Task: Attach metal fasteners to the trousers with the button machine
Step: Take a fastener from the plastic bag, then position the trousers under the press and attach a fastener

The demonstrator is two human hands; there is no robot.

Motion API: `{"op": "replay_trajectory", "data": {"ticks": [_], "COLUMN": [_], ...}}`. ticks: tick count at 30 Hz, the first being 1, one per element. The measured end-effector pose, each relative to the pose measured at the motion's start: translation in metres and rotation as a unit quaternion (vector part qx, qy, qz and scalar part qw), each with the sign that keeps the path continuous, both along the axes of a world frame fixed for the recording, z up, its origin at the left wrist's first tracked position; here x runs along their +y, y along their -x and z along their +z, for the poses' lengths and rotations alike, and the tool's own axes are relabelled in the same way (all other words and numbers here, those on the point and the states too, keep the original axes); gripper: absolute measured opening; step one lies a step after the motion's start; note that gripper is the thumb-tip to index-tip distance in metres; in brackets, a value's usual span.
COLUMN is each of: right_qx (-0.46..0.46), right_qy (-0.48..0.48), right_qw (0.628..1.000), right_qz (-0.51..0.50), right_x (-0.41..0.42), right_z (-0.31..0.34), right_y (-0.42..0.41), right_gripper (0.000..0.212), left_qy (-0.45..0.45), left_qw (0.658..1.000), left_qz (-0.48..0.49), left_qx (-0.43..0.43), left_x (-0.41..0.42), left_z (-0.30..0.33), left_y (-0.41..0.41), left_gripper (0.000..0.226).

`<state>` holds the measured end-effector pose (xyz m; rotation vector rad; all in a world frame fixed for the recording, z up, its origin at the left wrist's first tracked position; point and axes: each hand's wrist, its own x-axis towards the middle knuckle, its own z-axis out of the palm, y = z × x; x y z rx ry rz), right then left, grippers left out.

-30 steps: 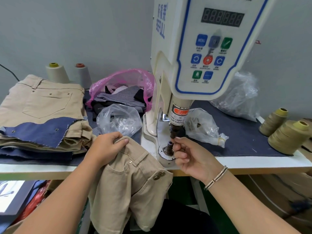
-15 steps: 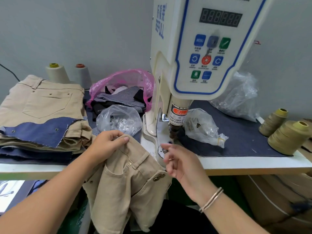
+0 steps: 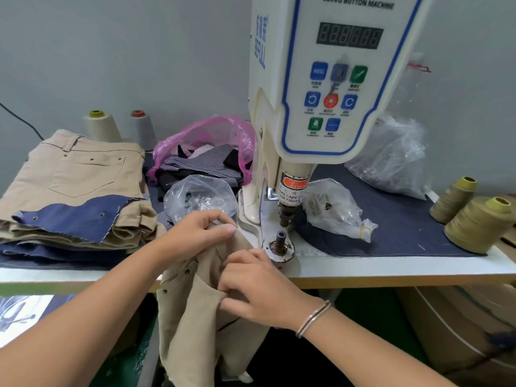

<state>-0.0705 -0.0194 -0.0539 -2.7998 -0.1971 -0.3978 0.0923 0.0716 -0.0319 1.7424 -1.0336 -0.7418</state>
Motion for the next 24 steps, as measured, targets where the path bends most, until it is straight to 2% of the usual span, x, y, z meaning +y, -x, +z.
{"op": "replay_trajectory", "data": {"ticks": [2, 4, 6, 10, 12, 15, 18, 21, 24], "right_qx": [0.021, 0.055, 0.055, 0.004, -0.015, -0.018, -0.026, -0.002, 0.046], "right_qy": [-0.16, -0.302, -0.38, -0.433, -0.428, -0.412, -0.43, -0.496, -0.562], "right_qw": [0.987, 0.952, 0.923, 0.898, 0.898, 0.904, 0.895, 0.861, 0.819], "right_qz": [0.004, -0.009, -0.031, -0.08, -0.102, -0.114, -0.116, -0.111, -0.106], "right_x": [-0.005, -0.011, -0.019, -0.039, -0.047, -0.053, -0.058, -0.071, -0.087], "right_z": [0.01, 0.021, 0.03, 0.039, 0.043, 0.039, 0.033, 0.027, 0.021], "right_y": [0.013, 0.028, 0.041, 0.055, 0.057, 0.055, 0.053, 0.052, 0.05], "right_gripper": [0.008, 0.012, 0.006, 0.02, 0.021, 0.026, 0.025, 0.028, 0.025], "left_qy": [0.006, 0.035, 0.073, 0.037, 0.048, 0.09, 0.119, 0.128, 0.105], "left_qw": [0.998, 0.992, 0.989, 0.986, 0.988, 0.991, 0.991, 0.991, 0.987], "left_qz": [0.02, -0.008, -0.09, -0.165, -0.146, -0.077, -0.056, -0.032, -0.061], "left_qx": [-0.067, -0.124, -0.093, -0.017, -0.015, -0.069, -0.033, 0.004, 0.101], "left_x": [0.001, 0.004, 0.009, 0.012, 0.01, 0.002, -0.005, -0.007, -0.008], "left_z": [0.001, 0.006, 0.01, -0.001, -0.007, -0.016, -0.023, -0.024, -0.021], "left_y": [0.004, 0.013, 0.029, 0.055, 0.062, 0.071, 0.081, 0.074, 0.063], "left_gripper": [0.014, 0.017, 0.019, 0.043, 0.036, 0.026, 0.023, 0.029, 0.014]}}
